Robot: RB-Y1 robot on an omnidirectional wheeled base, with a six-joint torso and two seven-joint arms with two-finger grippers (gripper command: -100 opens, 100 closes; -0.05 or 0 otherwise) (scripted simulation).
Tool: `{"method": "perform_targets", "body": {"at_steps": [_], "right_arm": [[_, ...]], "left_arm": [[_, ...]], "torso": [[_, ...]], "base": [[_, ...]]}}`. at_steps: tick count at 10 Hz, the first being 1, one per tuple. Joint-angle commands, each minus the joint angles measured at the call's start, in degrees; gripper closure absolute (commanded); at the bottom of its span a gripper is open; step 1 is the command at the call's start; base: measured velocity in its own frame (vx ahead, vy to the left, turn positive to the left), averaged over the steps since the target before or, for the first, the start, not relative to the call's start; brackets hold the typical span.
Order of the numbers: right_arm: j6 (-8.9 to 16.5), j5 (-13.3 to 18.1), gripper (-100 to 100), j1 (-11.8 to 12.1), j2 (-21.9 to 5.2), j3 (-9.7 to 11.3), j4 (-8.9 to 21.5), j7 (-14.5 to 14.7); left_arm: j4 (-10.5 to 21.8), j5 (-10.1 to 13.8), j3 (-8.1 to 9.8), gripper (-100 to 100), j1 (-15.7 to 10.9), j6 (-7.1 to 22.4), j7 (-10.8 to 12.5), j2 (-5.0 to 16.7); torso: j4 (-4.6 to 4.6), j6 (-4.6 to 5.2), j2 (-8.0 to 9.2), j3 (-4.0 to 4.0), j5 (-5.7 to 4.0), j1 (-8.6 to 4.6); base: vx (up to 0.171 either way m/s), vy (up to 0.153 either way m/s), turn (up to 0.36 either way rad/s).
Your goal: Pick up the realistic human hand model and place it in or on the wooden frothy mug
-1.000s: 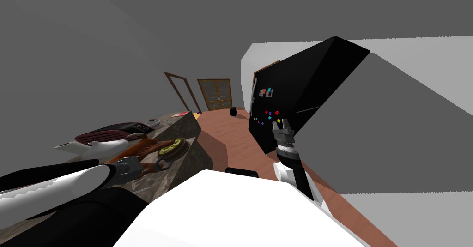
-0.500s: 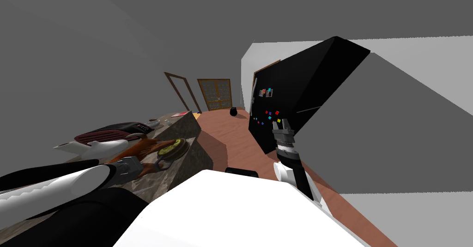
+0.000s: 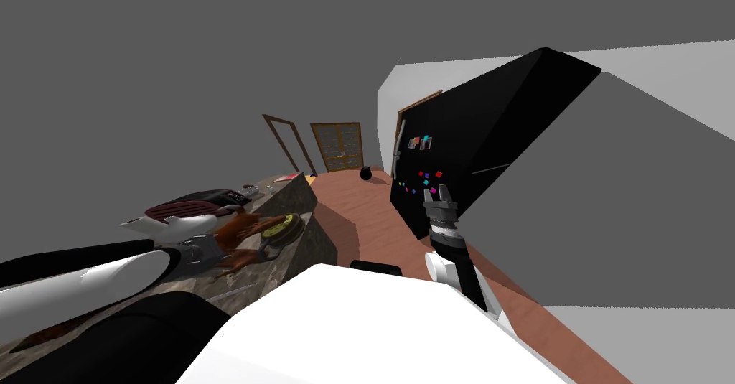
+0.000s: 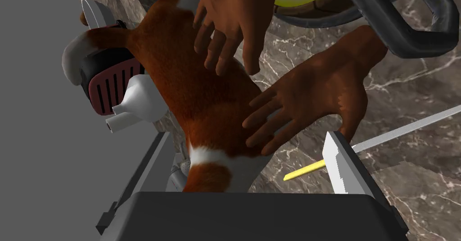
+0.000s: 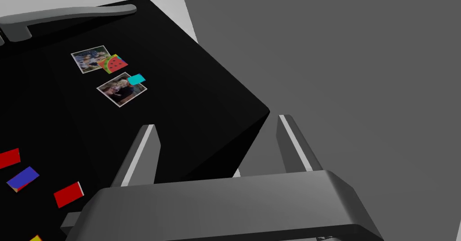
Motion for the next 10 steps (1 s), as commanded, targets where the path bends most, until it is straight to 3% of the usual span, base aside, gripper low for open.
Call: {"method": "perform_targets", "body": {"at_steps": [1, 4, 8, 9, 10], "right_arm": [[0.0, 0.0, 0, 0.0, 0.0, 0.0, 0.0, 0.0], [0.0, 0.0, 0, 0.0, 0.0, 0.0, 0.0, 0.0], [0.0, 0.0, 0, 0.0, 0.0, 0.0, 0.0, 0.0], [0.0, 0.0, 0, 0.0, 0.0, 0.0, 0.0, 0.0], [0.0, 0.0, 0, 0.0, 0.0, 0.0, 0.0, 0.0]], "left_arm": [[0.6, 0.3, 0.12, -100, -0.3, -1.0, -0.4, 1.0], [1.3, -0.9, -0.31, -100, -0.6, -0.4, -1.2, 1.2], [0.8, -0.2, 1.20, -100, 0.8, 3.9, 1.6, -1.8], [1.0, 0.0, 1.37, -100, 0.8, 3.1, 0.8, -1.3], [1.0, 0.0, 1.39, 0, 0.8, 3.3, 1.0, -1.4]], "torso": [[0.00, 0.00, 0.00, 0.00, 0.00, 0.00], [-0.05, -0.02, -0.24, -0.13, 0.01, -0.02], [-0.14, 0.04, -0.56, -0.34, -0.26, -1.19], [-0.12, 0.03, -0.49, -0.29, -0.28, -1.24], [-0.09, 0.02, -0.32, -0.20, -0.25, -1.04]], "base": [[-0.017, 0.191, 0.064], [0.062, 0.142, 0.104], [0.130, -0.088, -0.125], [0.040, -0.050, -0.009], [0.008, -0.010, 0.004]]}}
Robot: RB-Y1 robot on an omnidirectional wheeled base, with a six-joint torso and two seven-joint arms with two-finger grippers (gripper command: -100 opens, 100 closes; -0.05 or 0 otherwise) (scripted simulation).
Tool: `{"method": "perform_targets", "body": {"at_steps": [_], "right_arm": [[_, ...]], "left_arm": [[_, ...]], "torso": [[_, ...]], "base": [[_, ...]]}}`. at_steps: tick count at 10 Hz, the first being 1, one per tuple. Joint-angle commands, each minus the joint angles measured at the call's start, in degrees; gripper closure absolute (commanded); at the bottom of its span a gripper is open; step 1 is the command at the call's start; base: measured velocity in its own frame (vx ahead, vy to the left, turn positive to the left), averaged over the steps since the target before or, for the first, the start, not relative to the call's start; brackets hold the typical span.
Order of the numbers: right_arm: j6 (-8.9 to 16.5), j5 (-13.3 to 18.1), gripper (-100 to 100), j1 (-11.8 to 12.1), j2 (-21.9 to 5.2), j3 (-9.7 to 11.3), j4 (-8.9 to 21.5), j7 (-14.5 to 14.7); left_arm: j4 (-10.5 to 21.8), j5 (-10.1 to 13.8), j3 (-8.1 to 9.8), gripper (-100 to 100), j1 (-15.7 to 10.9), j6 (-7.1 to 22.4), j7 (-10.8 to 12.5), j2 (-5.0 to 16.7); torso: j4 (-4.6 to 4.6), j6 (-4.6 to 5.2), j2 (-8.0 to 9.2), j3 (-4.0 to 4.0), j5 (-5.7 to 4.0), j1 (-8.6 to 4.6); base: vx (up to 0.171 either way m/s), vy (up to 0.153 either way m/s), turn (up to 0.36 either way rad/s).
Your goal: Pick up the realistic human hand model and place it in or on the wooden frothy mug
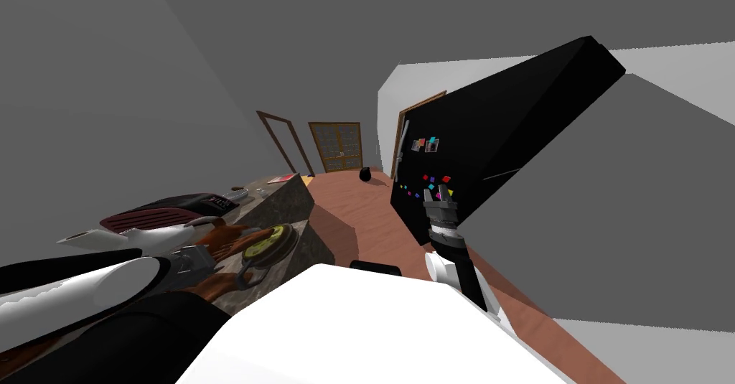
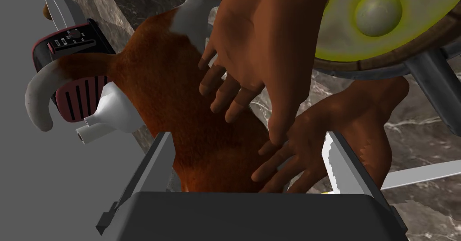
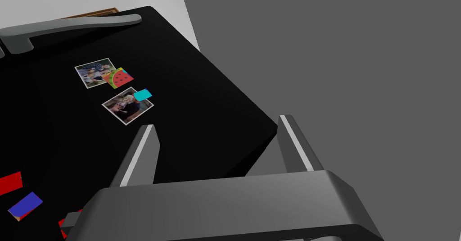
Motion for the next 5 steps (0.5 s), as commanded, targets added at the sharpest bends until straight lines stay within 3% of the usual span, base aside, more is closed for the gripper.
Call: {"method": "perform_targets", "body": {"at_steps": [1, 2, 3, 4, 5], "right_arm": [[0.0, 0.0, 0, 0.0, 0.0, 0.0, 0.0, 0.0], [0.0, 0.0, 0, 0.0, 0.0, 0.0, 0.0, 0.0], [0.0, 0.0, 0, 0.0, 0.0, 0.0, 0.0, 0.0], [0.0, 0.0, 0, 0.0, 0.0, 0.0, 0.0, 0.0], [0.0, 0.0, 0, 0.0, 0.0, 0.0, 0.0, 0.0]], "left_arm": [[2.9, 2.7, -0.21, -100, 1.6, -2.9, -2.3, 1.8], [4.4, 2.7, -0.21, -100, 1.6, -3.2, -2.3, 1.8], [6.4, 5.0, -0.43, -100, 3.2, -5.4, -4.7, 3.6], [8.3, 5.3, -0.43, -100, 3.2, -6.4, -4.7, 3.6], [10.4, 7.6, -0.64, -100, 4.8, -8.5, -7.0, 5.4]], "torso": [[0.00, 0.00, 0.00, 0.00, 0.00, 0.00], [0.00, -0.02, -0.05, -0.02, 0.00, -0.03], [-0.02, 0.00, -0.12, -0.06, -0.01, -0.07], [-0.03, -0.02, -0.18, -0.10, -0.03, -0.18], [-0.04, 0.00, -0.19, -0.11, -0.03, -0.16]], "base": [[0.047, -0.039, 0.070], [0.068, -0.050, 0.047], [0.084, -0.082, 0.068], [0.079, -0.073, 0.036], [0.103, -0.055, 0.063]]}}
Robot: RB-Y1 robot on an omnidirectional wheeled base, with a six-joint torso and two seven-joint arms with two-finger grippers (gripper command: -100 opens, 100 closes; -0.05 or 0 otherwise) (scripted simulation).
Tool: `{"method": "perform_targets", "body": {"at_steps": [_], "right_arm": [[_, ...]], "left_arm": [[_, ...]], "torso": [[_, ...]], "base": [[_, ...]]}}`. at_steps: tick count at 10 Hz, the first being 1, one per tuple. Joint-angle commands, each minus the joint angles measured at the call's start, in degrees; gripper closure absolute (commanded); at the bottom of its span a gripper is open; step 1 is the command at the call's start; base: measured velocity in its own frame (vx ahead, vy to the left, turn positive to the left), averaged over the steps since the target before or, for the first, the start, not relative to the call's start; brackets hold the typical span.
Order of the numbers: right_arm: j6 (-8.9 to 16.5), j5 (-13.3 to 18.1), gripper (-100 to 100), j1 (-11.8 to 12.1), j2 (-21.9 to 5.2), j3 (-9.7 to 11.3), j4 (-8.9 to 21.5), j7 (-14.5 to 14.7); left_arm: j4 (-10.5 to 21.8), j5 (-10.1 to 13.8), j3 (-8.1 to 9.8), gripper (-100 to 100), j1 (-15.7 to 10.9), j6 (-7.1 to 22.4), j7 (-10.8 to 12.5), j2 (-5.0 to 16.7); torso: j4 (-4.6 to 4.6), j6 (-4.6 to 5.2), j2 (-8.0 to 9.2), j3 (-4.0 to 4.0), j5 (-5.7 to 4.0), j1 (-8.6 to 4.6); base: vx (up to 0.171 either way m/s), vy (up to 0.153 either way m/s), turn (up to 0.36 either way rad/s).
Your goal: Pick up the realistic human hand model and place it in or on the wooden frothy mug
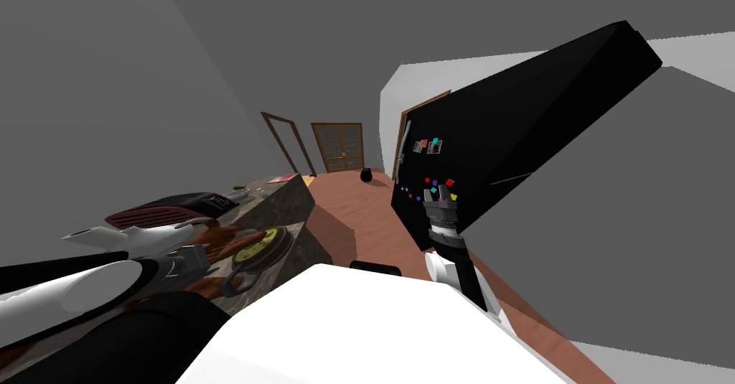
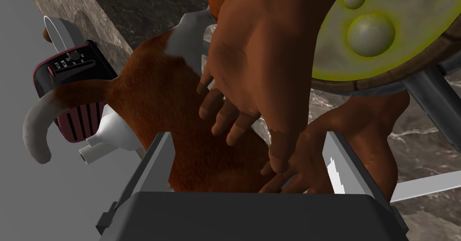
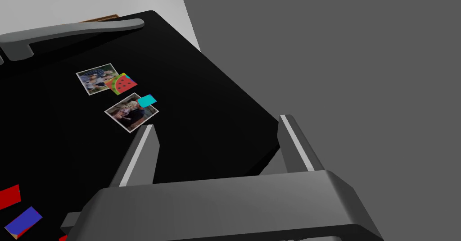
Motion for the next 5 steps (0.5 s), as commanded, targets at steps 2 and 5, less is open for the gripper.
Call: {"method": "perform_targets", "body": {"at_steps": [2, 5], "right_arm": [[0.0, 0.0, 0, 0.0, 0.0, 0.0, 0.0, 0.0], [0.0, 0.0, 0, 0.0, 0.0, 0.0, 0.0, 0.0]], "left_arm": [[4.2, 1.6, -0.08, -100, 0.8, -2.3, -1.3, 0.9], [10.3, 6.7, -0.51, -100, 4.0, -8.1, -5.9, 4.5]], "torso": [[0.00, 0.02, 0.06, 0.02, 0.02, 0.05], [0.03, 0.01, 0.15, 0.08, 0.02, 0.08]], "base": [[0.050, -0.034, 0.016], [0.062, -0.049, 0.059]]}}
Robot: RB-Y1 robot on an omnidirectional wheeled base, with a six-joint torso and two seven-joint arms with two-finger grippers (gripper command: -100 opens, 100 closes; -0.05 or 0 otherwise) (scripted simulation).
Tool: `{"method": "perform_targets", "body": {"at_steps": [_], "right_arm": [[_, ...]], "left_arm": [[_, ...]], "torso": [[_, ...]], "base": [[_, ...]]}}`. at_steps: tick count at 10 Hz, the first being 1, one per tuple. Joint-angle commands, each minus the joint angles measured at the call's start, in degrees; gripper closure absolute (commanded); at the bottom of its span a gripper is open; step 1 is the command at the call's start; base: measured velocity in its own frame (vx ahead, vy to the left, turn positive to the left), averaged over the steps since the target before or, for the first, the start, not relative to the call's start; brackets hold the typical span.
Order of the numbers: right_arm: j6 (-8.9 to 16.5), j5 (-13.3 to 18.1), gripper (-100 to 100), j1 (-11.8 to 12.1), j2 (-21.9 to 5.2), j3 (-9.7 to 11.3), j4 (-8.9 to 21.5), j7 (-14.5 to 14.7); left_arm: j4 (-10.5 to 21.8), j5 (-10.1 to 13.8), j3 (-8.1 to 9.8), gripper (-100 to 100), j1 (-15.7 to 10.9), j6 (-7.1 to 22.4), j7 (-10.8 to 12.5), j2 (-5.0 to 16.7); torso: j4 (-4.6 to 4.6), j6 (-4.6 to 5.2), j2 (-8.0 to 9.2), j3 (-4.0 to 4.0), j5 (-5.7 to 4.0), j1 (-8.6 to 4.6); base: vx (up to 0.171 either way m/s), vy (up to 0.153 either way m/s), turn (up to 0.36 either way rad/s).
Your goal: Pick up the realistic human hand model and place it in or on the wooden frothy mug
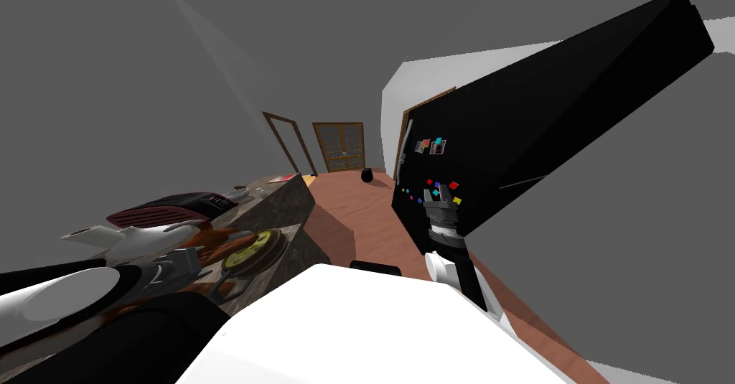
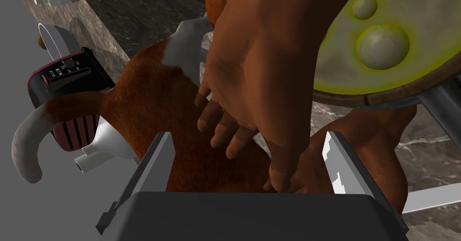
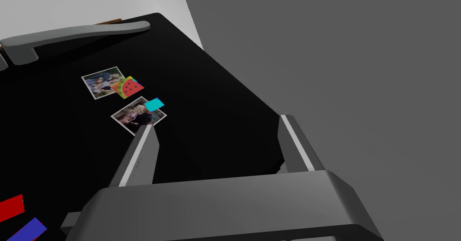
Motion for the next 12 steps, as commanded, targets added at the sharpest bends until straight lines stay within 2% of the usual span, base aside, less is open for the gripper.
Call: {"method": "perform_targets", "body": {"at_steps": [1, 2, 3, 5, 6, 8, 9, 11, 12], "right_arm": [[0.0, 0.0, 0, 0.0, 0.0, 0.0, 0.0, 0.0], [0.0, 0.0, 0, 0.0, 0.0, 0.0, 0.0, 0.0], [0.0, 0.0, 0, 0.0, 0.0, 0.0, 0.0, 0.0], [0.0, 0.0, 0, 0.0, 0.0, 0.0, 0.0, 0.0], [0.0, 0.0, 0, 0.0, 0.0, 0.0, 0.0, 0.0], [0.0, 0.0, 0, 0.0, 0.0, 0.0, 0.0, 0.0], [0.0, 0.0, 0, 0.0, 0.0, 0.0, 0.0, 0.0], [0.0, 0.0, 0, 0.0, 0.0, 0.0, 0.0, 0.0], [0.0, 0.0, 0, 0.0, 0.0, 0.0, 0.0, 0.0]], "left_arm": [[2.9, 1.4, -0.10, -100, 0.8, -2.0, -1.2, 0.9], [3.8, 1.4, -0.10, -100, 0.8, -2.0, -1.2, 0.9], [5.8, 4.1, -0.31, -100, 2.4, -4.8, -3.5, 2.7], [8.2, 4.1, -0.31, -100, 2.4, -5.2, -3.5, 2.7], [10.0, 6.8, -0.53, -100, 4.0, -7.7, -5.8, 4.5], [12.6, 6.8, -0.53, -100, 4.0, -8.4, -5.8, 4.5], [15.0, 9.4, -0.74, -100, 5.5, -11.1, -8.2, 6.3], [17.1, 9.4, -0.74, -100, 5.5, -11.5, -8.2, 6.3], [19.6, 12.1, -0.96, -100, 7.1, -14.2, -10.5, 8.1]], "torso": [[0.00, 0.00, 0.00, 0.00, 0.00, 0.00], [-0.01, 0.02, -0.01, -0.01, 0.00, -0.03], [0.01, 0.02, 0.08, 0.04, 0.01, 0.04], [0.01, 0.02, 0.06, 0.03, 0.00, 0.01], [0.02, 0.02, 0.13, 0.07, 0.01, 0.08], [0.00, 0.02, 0.02, 0.00, 0.01, 0.04], [0.02, 0.02, 0.11, 0.06, 0.02, 0.11], [0.01, 0.01, 0.06, 0.03, 0.00, 0.00], [0.02, 0.02, 0.12, 0.06, 0.01, 0.09]], "base": [[0.072, -0.065, 0.033], [0.037, -0.039, -0.002], [0.056, -0.048, 0.062], [0.039, -0.042, 0.021], [0.071, -0.046, 0.062], [0.047, -0.037, 0.020], [0.053, -0.052, 0.051], [0.043, -0.045, 0.026], [0.064, -0.043, 0.066]]}}
